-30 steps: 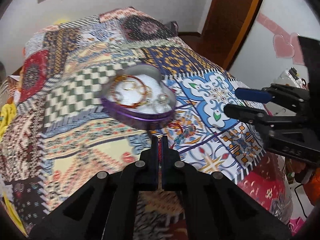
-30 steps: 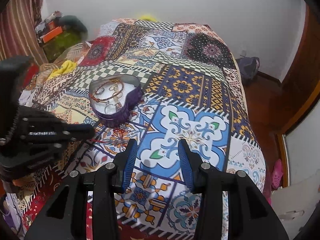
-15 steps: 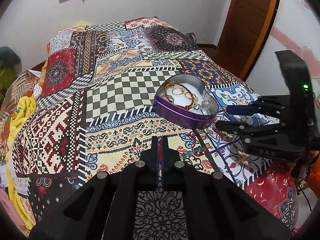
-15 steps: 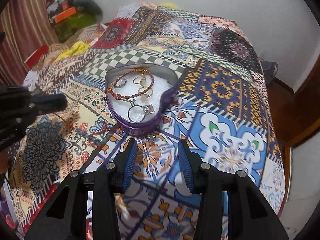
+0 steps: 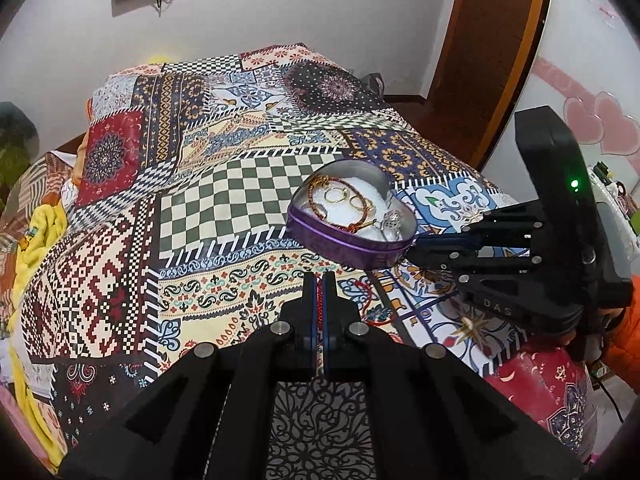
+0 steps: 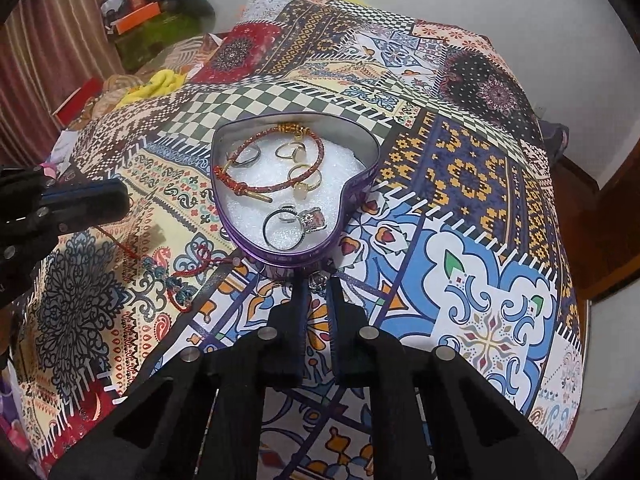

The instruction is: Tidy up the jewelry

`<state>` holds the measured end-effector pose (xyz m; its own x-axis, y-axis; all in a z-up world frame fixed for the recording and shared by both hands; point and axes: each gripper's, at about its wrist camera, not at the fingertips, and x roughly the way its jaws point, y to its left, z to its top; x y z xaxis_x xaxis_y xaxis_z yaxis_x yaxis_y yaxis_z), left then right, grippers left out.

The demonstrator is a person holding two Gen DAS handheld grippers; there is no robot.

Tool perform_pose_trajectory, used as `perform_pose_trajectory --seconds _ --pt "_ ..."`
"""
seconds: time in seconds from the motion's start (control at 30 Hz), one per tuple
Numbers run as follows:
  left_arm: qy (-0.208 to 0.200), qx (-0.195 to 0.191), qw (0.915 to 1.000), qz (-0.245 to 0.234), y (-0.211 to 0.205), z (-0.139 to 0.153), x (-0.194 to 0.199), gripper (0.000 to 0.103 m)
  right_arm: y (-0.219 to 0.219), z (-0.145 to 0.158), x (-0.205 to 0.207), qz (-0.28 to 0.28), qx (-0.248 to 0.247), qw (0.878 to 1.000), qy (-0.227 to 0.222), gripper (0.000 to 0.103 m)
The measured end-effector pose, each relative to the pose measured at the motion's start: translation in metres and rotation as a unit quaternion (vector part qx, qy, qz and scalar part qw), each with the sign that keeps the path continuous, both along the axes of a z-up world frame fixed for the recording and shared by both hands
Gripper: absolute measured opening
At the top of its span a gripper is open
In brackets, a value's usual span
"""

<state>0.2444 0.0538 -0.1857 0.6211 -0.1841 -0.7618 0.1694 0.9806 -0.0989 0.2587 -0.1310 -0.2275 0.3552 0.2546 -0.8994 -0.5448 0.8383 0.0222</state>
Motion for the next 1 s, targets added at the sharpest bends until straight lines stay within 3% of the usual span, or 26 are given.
perform_pose_trajectory --seconds 0.27,0.73,1.0 --pt "-0.033 0.003 0.9994 0.000 -0.002 0.032 -0.006 0.000 -0.009 0.020 -0.006 -0.016 0.007 1.000 -0.021 0.008" --pt "-0.102 -0.006 0.9948 0.003 -0.011 0.097 -0.006 0.000 -0.023 0.082 -0.017 -0.039 0.033 0.995 -0.089 0.008" --pt "-0.130 -0.004 0.9914 -0.009 -0.023 0.120 0.003 0.000 -0.022 0.104 -0.021 -0.037 0.054 0.991 -0.115 0.008"
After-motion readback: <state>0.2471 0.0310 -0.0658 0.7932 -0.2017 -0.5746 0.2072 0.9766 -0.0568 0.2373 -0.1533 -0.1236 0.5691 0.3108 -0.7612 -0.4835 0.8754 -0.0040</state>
